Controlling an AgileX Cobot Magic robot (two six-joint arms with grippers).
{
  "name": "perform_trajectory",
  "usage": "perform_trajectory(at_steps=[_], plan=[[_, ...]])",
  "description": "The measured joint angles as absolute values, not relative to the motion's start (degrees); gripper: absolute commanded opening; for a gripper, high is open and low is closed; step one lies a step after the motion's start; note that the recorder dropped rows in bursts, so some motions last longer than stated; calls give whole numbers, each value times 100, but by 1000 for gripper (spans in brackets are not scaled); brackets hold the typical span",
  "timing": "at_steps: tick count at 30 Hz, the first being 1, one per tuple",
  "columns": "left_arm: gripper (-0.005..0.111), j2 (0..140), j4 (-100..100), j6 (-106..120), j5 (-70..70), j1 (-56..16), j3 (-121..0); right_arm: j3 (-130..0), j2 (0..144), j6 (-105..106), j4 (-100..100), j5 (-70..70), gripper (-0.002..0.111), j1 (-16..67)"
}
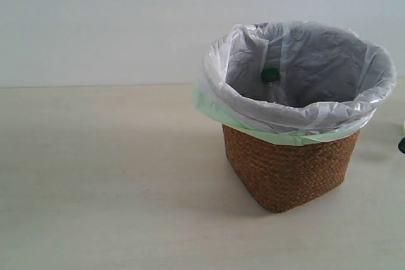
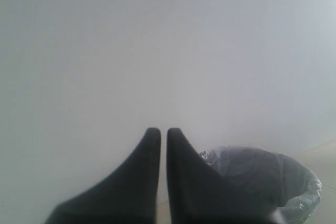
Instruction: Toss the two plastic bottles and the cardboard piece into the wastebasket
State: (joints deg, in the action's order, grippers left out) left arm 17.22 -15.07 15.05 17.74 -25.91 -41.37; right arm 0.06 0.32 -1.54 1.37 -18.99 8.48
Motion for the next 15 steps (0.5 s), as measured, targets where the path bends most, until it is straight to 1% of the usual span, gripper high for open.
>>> perform_trajectory(at_steps=[7,15], plan=[[4,654,-1507,1505,1761,-2591,-3289,6,32,-154,137,-1899,2,848],[4,300,-1507,1505,1781,-2591,-2986,6,32,-154,137,-1899,2,848]])
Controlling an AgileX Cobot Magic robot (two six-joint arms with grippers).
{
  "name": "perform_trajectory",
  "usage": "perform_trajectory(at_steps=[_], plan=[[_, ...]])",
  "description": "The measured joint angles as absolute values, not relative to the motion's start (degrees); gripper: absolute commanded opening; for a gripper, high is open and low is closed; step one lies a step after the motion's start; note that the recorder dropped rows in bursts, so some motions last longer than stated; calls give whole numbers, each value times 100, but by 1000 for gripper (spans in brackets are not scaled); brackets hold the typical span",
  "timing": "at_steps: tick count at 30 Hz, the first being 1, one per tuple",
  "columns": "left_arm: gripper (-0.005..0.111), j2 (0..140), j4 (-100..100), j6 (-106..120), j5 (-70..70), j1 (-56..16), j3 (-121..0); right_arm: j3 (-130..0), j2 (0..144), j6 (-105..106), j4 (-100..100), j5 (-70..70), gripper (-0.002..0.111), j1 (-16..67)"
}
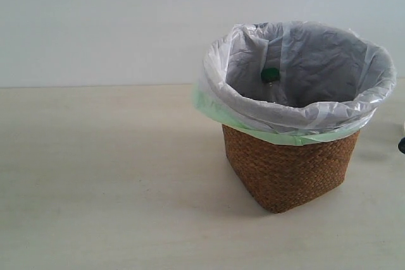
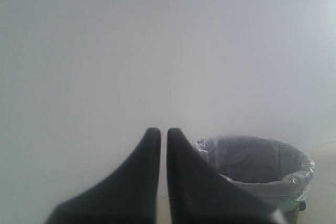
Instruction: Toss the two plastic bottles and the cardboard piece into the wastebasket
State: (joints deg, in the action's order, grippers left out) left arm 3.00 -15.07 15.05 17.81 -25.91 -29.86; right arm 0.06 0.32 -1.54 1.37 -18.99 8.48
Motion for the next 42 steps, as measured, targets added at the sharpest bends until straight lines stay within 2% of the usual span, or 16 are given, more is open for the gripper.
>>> perform_trajectory(at_steps=[23,31,42], plan=[[4,47,-1499,1505,1769,-2532,-2597,6,32,-154,137,-1899,2,848],[4,20,-1499,1241,1769,-1727,-2388,6,32,-154,137,-1899,2,848],[4,11,-469,-925,1315,-396,-2198,6,32,-154,137,-1899,2,848]])
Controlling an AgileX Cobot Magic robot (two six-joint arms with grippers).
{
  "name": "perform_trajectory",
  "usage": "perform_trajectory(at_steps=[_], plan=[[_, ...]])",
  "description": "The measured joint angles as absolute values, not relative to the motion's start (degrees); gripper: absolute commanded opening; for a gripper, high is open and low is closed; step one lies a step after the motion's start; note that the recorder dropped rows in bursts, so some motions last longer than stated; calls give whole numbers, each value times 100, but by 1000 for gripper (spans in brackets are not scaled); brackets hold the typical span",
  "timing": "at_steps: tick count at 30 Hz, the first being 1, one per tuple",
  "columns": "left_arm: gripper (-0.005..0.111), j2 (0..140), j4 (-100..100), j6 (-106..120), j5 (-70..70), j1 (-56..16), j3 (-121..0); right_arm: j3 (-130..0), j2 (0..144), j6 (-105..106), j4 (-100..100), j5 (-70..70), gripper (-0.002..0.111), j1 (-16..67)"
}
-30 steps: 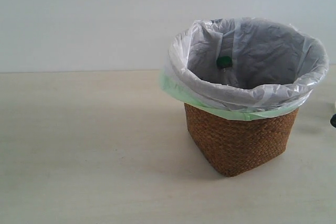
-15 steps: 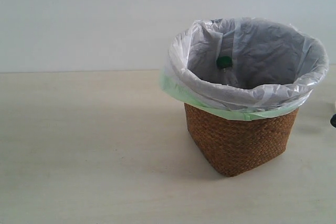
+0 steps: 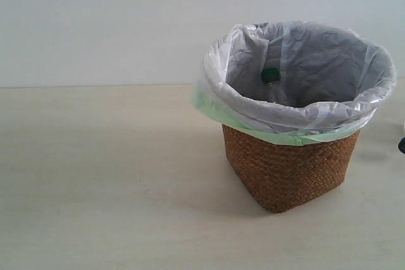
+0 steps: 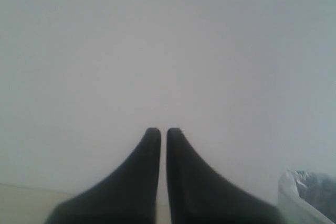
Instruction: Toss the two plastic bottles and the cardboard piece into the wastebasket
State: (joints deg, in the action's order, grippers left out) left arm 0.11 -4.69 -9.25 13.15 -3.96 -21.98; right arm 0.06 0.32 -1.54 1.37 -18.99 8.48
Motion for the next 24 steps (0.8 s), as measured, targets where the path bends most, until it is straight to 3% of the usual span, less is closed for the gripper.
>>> perform_trajectory(at_steps=[10,24], plan=[[4,11,-325,-1235,-60,2,-915,6,32,-154,137,-1899,2,848],[4,11,88,-585,447,2,-23,6,32,-154,137,-1899,2,848]])
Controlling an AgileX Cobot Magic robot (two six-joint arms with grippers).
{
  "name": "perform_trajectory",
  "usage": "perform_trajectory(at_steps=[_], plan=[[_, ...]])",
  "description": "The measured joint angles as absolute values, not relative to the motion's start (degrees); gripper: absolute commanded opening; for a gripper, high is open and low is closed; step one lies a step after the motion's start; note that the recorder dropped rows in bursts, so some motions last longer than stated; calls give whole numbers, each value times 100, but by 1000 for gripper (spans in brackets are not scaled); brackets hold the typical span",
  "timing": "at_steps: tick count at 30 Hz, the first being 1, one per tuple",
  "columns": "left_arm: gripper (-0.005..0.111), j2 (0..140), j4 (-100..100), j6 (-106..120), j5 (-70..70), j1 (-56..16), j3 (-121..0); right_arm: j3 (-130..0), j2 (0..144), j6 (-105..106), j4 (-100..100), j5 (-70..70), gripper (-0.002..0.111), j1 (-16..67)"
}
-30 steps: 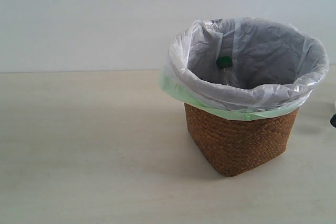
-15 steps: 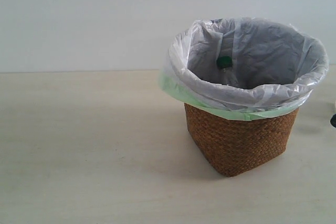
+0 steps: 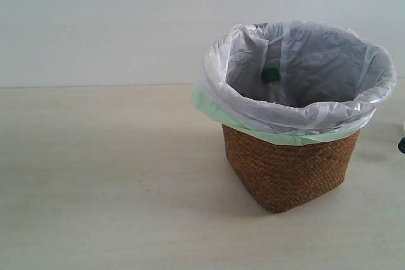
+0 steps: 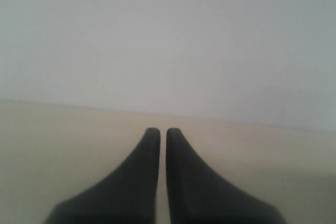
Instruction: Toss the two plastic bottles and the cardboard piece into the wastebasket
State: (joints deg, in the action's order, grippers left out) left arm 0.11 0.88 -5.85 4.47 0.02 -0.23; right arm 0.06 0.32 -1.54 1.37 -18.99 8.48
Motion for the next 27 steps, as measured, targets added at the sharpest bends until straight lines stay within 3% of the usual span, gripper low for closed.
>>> perform_trajectory(at_steps=[10,27], plan=[[4,11,110,88,1630,2,-23,6,32,-154,137,-1899,2,848],[4,11,110,111,1686,2,-23,6,32,-154,137,-1899,2,848]])
